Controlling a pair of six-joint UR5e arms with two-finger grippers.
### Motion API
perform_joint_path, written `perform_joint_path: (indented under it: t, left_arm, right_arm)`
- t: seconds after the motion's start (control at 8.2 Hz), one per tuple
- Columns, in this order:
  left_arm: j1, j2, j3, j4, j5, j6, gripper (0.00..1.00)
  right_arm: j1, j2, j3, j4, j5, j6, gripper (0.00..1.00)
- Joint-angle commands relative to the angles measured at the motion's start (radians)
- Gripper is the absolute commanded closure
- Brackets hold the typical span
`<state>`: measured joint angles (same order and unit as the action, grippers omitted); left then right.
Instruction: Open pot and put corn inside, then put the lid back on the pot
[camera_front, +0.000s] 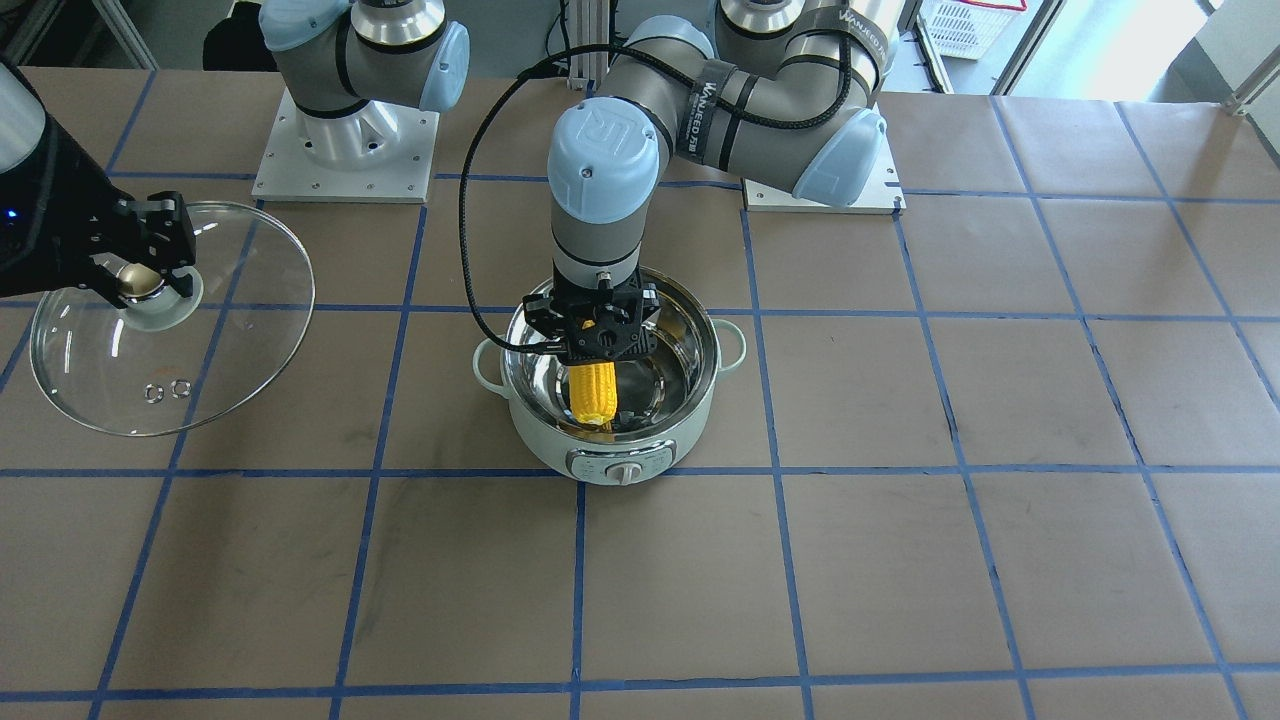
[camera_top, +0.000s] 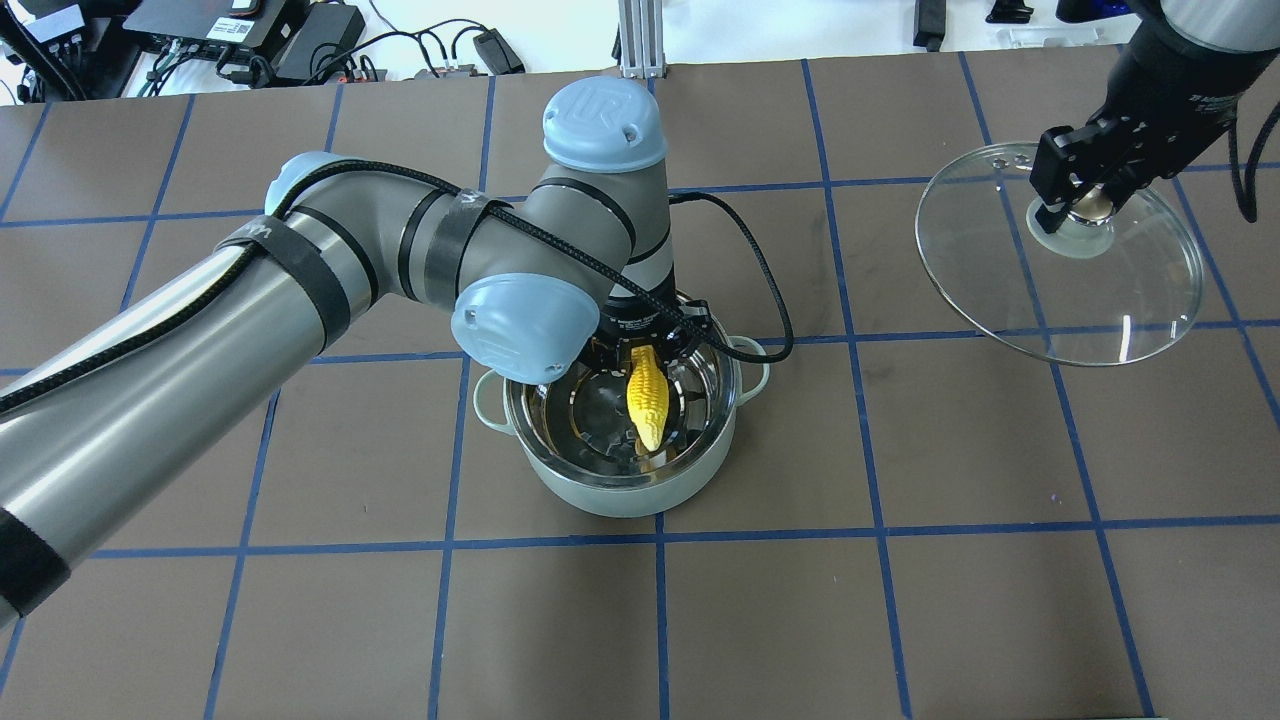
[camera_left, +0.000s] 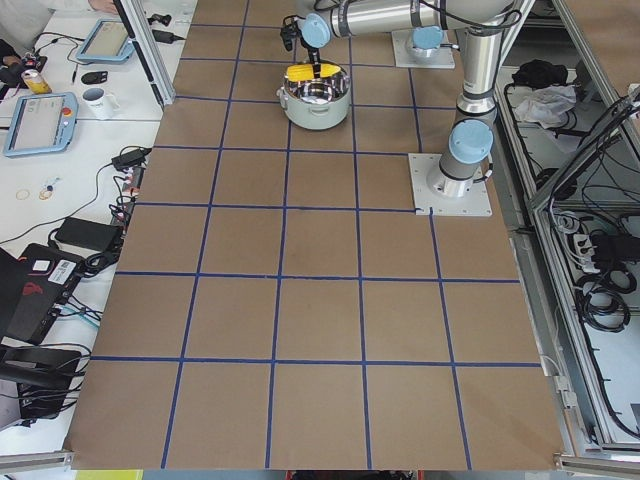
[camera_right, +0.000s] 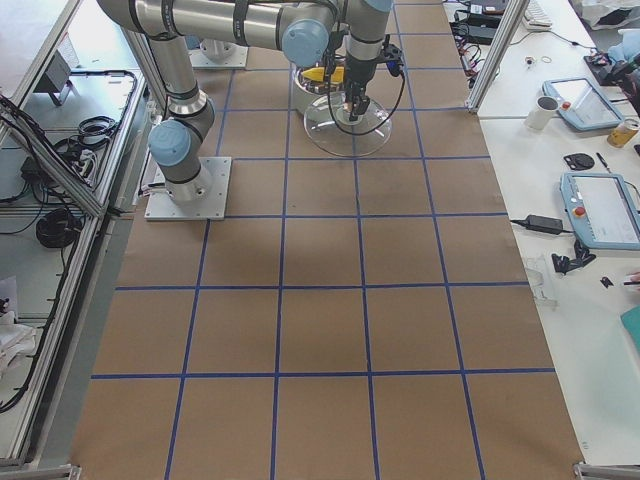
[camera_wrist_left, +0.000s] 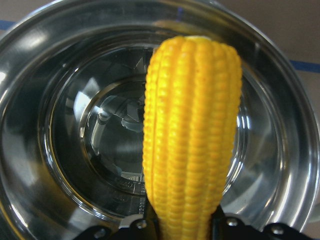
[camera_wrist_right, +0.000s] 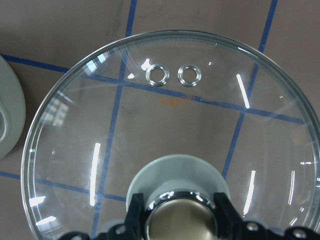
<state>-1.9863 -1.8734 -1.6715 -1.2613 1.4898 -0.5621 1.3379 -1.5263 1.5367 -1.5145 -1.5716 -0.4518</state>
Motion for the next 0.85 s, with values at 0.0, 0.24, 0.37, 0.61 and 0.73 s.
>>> perform_joint_path:
  t: [0.0,0.24,0.37,0.61,0.73]
  left_arm:
    - [-0.003,-0.021,-0.002,0.003,0.004,0.022,1.00]
    - [-0.003,-0.030,-0.004,0.003,0.004,0.091,0.30]
    - [-0.003,-0.029,-0.002,0.005,0.001,0.093,0.00]
    - [-0.002,-0.010,0.006,-0.003,-0.002,0.077,0.00]
    - [0.001,0.002,0.009,-0.006,0.000,0.077,0.00]
  right_arm:
    - [0.001,0.000,0.000,0.008,0.004,0.010,1.00]
    - [0.000,0.000,0.000,0.007,0.004,0.012,1.00]
    - [0.000,-0.002,0.000,0.007,0.005,0.012,1.00]
    - [0.001,-0.002,0.000,0.007,0.007,0.012,1.00]
    - [0.000,-0.002,0.000,0.007,0.007,0.012,1.00]
